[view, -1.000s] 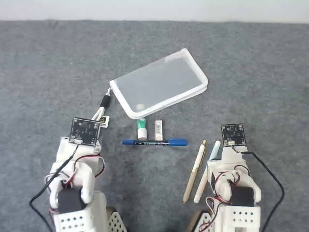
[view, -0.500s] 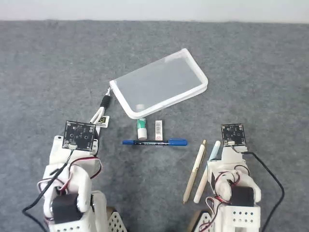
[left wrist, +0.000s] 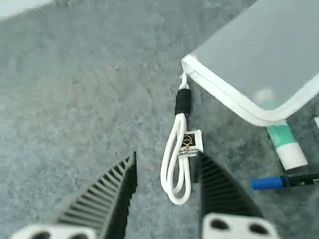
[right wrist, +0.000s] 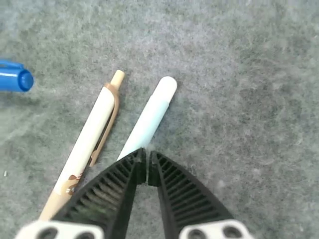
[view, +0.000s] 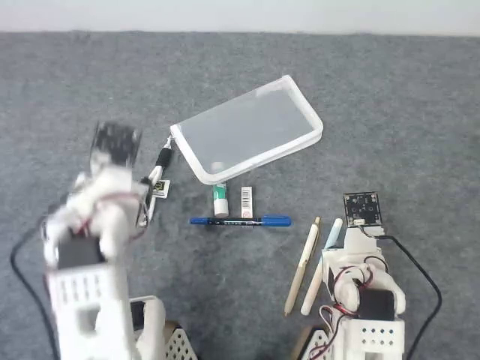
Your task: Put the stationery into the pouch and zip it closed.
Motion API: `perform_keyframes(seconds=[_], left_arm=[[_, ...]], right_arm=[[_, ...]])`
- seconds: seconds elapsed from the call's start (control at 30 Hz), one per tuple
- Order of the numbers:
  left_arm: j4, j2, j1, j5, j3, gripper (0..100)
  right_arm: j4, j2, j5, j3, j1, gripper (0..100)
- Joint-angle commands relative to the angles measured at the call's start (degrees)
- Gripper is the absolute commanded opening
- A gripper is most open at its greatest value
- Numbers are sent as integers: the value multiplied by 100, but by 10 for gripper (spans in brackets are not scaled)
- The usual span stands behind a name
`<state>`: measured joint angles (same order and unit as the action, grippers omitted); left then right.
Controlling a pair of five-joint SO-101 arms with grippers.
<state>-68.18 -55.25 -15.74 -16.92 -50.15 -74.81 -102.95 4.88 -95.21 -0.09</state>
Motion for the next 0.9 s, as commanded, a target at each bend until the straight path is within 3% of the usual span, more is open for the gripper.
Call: perform_keyframes(seconds=[0.0, 0.23, 0.47, 0.73, 0.87], left_arm=[[193, 2048, -18, -18, 1253, 246], [176, 5029, 0, -35, 3213, 246], [141, 7191, 18, -26, 4875, 246], [-114, 8519, 334, -53, 5666, 245], [-290, 8712, 545, -18, 5938, 132]], right_arm=[[-31, -101, 44, -123, -13, 9], [-31, -101, 44, -123, -4, 9], [-31, -101, 44, -123, 4, 9], [-31, -101, 44, -123, 13, 9], [-31, -101, 44, -123, 22, 9]])
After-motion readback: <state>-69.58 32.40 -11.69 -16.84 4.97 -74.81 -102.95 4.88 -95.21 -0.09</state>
